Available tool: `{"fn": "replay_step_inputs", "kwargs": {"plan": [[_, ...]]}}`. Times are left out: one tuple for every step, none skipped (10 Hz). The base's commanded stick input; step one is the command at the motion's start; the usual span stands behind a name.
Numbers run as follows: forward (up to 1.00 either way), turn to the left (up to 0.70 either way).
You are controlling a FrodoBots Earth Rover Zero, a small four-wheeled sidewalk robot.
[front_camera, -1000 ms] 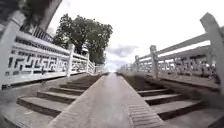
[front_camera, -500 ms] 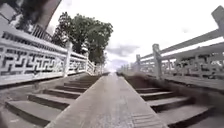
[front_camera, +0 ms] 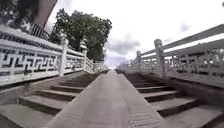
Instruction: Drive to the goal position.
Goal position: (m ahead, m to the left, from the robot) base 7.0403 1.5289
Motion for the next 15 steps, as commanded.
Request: {"fn": "replay_step_inputs", "kwargs": {"plan": [[0.45,0.0],[0.45,0.0],[0.45,0.0],[0.45,0.0],[0.45,0.0],[0.45,0.0],[0.45,0.0],[0.45,0.0],[0.45,0.0],[0.45,0.0],[0.45,0.0],[0.45,0.0],[0.45,0.0],[0.45,0.0],[0.45,0.0]]}}
